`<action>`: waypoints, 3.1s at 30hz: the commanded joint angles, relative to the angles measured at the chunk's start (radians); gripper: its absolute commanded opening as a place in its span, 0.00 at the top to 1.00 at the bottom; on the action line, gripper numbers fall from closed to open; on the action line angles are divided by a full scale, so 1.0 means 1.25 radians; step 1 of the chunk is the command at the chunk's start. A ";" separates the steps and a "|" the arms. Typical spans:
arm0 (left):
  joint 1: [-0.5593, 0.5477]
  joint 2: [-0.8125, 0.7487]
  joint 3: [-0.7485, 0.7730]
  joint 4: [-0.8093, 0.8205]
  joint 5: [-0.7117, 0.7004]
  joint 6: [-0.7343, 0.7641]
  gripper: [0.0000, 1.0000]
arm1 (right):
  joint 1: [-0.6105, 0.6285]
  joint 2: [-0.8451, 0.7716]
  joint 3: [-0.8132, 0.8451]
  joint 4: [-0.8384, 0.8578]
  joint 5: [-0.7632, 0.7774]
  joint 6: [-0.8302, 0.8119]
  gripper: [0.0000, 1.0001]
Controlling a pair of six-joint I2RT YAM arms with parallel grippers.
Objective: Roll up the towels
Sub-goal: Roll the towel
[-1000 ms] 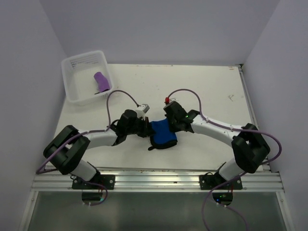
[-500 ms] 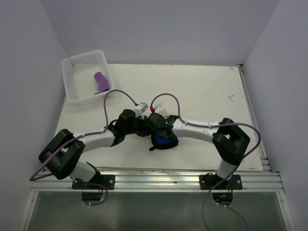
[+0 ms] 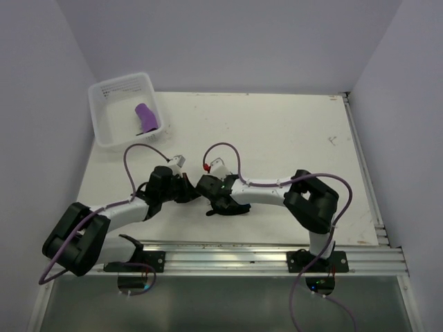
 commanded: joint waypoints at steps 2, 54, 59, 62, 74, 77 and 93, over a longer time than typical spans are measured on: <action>0.030 0.019 0.007 0.076 0.050 -0.024 1.00 | 0.013 -0.031 -0.039 0.107 0.013 -0.068 1.00; -0.094 0.064 -0.049 0.159 -0.077 -0.043 1.00 | -0.032 -0.199 -0.258 0.530 -0.430 -0.524 0.94; -0.091 0.017 -0.038 0.065 -0.124 -0.015 1.00 | -0.026 -0.161 -0.252 0.520 -0.395 -0.526 0.95; -0.069 -0.049 -0.023 -0.027 -0.154 0.012 1.00 | -0.026 -0.151 -0.257 0.523 -0.371 -0.534 0.95; 0.040 -0.095 0.003 0.087 0.022 -0.119 1.00 | -0.025 -0.176 -0.298 0.573 -0.367 -0.517 0.92; 0.040 -0.057 0.013 0.183 0.049 -0.158 1.00 | -0.026 -0.168 -0.300 0.578 -0.372 -0.512 0.97; -0.031 0.178 0.062 0.418 0.073 -0.236 1.00 | -0.026 -0.163 -0.314 0.610 -0.382 -0.496 1.00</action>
